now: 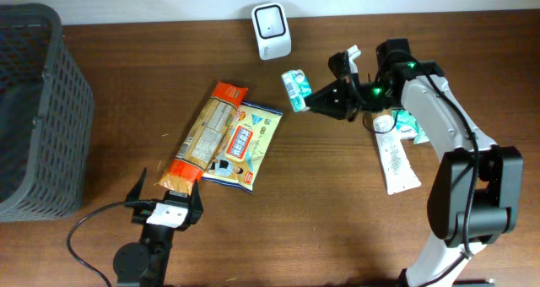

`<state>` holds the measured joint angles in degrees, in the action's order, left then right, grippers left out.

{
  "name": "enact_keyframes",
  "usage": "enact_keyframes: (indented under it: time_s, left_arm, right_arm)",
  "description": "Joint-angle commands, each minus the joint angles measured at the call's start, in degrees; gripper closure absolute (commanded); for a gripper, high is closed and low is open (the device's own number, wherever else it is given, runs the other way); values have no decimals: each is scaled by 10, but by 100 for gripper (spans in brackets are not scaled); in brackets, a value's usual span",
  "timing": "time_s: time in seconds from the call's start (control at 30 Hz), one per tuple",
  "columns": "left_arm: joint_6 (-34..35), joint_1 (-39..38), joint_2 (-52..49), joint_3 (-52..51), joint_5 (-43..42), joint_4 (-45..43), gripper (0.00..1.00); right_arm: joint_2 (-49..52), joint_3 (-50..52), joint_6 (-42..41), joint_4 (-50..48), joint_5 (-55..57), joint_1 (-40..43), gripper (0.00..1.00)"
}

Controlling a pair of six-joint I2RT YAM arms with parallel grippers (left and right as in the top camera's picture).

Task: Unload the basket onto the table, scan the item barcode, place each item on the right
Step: 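Carry the tissue pack to the scanner and hold its barcode over it, then move the tissue pack right and set it down beside the other items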

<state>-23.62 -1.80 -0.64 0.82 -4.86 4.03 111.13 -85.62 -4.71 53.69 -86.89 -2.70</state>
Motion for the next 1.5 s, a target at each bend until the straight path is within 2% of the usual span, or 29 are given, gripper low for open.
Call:
enact_keyframes:
  time_s: [0.0, 0.2, 0.27, 0.37, 0.47, 0.53, 0.57, 0.63, 0.67, 0.73, 0.87, 1.0, 1.1, 1.3, 1.47]
  left_arm:
    - [-7, 1, 0, -3, 2, 1, 1]
    - [-7, 1, 0, -3, 2, 1, 1]
    - [-7, 1, 0, -3, 2, 1, 1]
    - [-7, 1, 0, -3, 2, 1, 1]
    - [-7, 1, 0, -3, 2, 1, 1]
    - [-7, 1, 0, -3, 2, 1, 1]
    - [-7, 1, 0, -3, 2, 1, 1]
    - [-7, 1, 0, -3, 2, 1, 1]
    - [-7, 1, 0, -3, 2, 1, 1]
    - [-7, 1, 0, -3, 2, 1, 1]
    - [-7, 1, 0, -3, 2, 1, 1]
    - [-7, 1, 0, -3, 2, 1, 1]
    - [-7, 1, 0, -3, 2, 1, 1]
    - [-7, 1, 0, -3, 2, 1, 1]
    - [-7, 1, 0, -3, 2, 1, 1]
  right_arm:
    - [-8, -6, -125, -2, -20, 9, 96]
    - [-8, -6, -138, -24, -20, 8, 96]
    - [-9, -11, -138, -59, -5, 5, 96]
    - [-10, -76, -138, -59, 144, -22, 96]
    - [-10, -217, -110, 38, 381, -78, 96]
    - [-9, -354, -90, 132, 677, -143, 96]
    - [-9, -376, -89, 136, 749, -159, 96]
    - [-7, -403, -71, 79, 999, -212, 96]
    - [3, -403, -45, 42, 1042, -224, 96]
    - [39, -403, 2, -41, 1094, -232, 96]
    - [178, -403, 146, -236, 1116, -232, 96]
    - [290, -403, 227, -355, 1126, -232, 96]
    - [325, -403, 233, -374, 1150, -232, 96]
    - [325, -403, 233, -375, 1161, -233, 96]
    - [284, -403, 217, -369, 1158, -237, 96]
